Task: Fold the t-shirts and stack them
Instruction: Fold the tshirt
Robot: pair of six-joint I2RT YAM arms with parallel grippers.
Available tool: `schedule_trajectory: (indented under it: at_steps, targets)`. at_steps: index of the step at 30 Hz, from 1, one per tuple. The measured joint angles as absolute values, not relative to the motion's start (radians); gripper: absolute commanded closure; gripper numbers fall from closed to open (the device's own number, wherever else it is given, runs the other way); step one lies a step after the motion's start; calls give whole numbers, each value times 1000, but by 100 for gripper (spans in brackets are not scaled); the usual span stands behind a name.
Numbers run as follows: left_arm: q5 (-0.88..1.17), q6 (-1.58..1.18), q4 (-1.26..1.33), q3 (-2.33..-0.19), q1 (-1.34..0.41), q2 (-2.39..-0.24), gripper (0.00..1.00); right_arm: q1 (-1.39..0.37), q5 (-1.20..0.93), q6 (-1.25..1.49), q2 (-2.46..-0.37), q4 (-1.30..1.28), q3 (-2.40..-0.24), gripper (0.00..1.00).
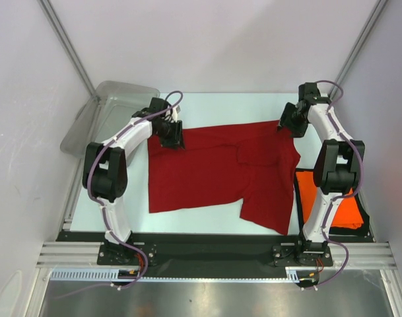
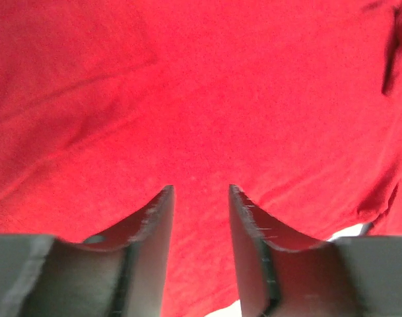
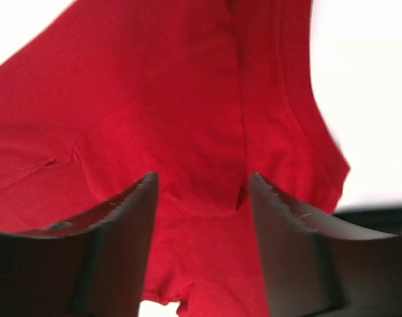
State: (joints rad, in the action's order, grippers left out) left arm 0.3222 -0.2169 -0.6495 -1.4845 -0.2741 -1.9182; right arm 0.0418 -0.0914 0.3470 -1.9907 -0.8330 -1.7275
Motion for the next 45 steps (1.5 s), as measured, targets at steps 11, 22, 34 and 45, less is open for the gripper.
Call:
schedule_trajectory:
  at_steps: [11,22,34,45]
  targets:
    - [231,-175,-665,-1710,-255,-2048,51,110,-114,250,-2190,-636,-1799,13]
    - [242,-185,-675,-1691,-253,-2048,53,126,-241,118,-2334,-529,-1980,7]
    - [243,-184,-694,-1628,-253,-2033,55,128,-277,62,-2493,-549,-2160,32]
    - [242,-184,-689,-1605,-253,-2020,58,139,-295,23,-2493,-583,-2152,76]
